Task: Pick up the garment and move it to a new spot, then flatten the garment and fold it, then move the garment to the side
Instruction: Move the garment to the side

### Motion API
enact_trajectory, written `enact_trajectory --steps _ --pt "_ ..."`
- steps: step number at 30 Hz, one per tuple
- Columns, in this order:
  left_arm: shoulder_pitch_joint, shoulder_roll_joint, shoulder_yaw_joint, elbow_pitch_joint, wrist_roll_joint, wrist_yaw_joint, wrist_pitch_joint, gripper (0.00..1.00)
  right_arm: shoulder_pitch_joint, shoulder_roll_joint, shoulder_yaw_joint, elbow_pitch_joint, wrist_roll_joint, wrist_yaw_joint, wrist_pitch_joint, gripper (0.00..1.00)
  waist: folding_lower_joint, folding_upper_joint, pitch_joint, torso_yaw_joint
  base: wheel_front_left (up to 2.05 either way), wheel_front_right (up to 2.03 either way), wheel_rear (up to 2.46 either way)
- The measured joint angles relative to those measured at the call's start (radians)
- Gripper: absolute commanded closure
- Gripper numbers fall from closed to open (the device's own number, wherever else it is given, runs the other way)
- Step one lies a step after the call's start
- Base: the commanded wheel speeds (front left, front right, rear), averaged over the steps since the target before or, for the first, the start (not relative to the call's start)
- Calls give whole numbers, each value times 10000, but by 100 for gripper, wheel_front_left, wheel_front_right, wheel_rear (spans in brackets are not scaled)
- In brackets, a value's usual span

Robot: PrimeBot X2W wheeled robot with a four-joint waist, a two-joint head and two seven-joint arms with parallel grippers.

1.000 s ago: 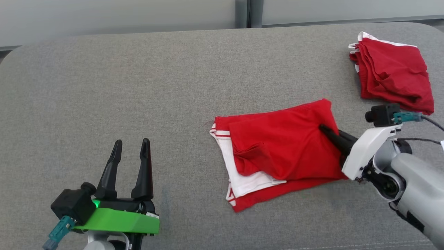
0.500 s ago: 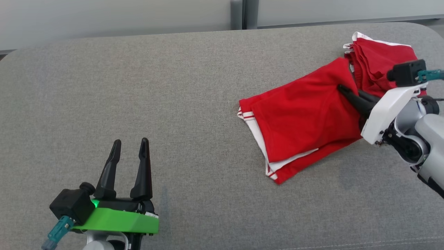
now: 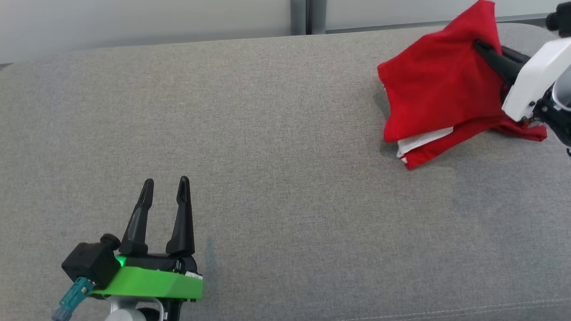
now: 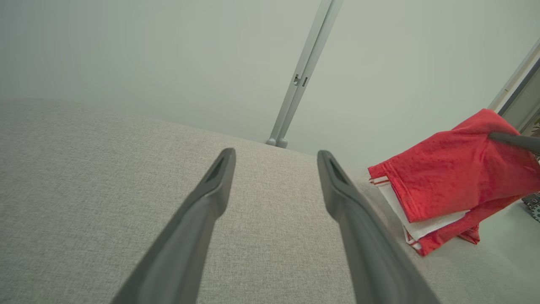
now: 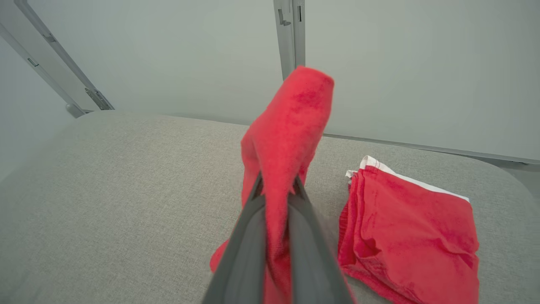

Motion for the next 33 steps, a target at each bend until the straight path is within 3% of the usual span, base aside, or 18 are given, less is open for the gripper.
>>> enact_trajectory --steps 16,24,33 --pt "-24 -2 -138 -199 8 -10 0 0 -1833 -612 -566 334 15 -717 1413 100 0 0 480 73 0 0 0" --pt "-48 -2 -35 -276 238 -17 0 0 -2027 -677 -750 690 90 -938 1524 100 0 0 899 248 0 0 0" --pt "-280 17 8 -316 387 -31 0 0 -1926 -1175 -780 1524 54 -1231 1490 100 0 0 1385 301 0 0 0"
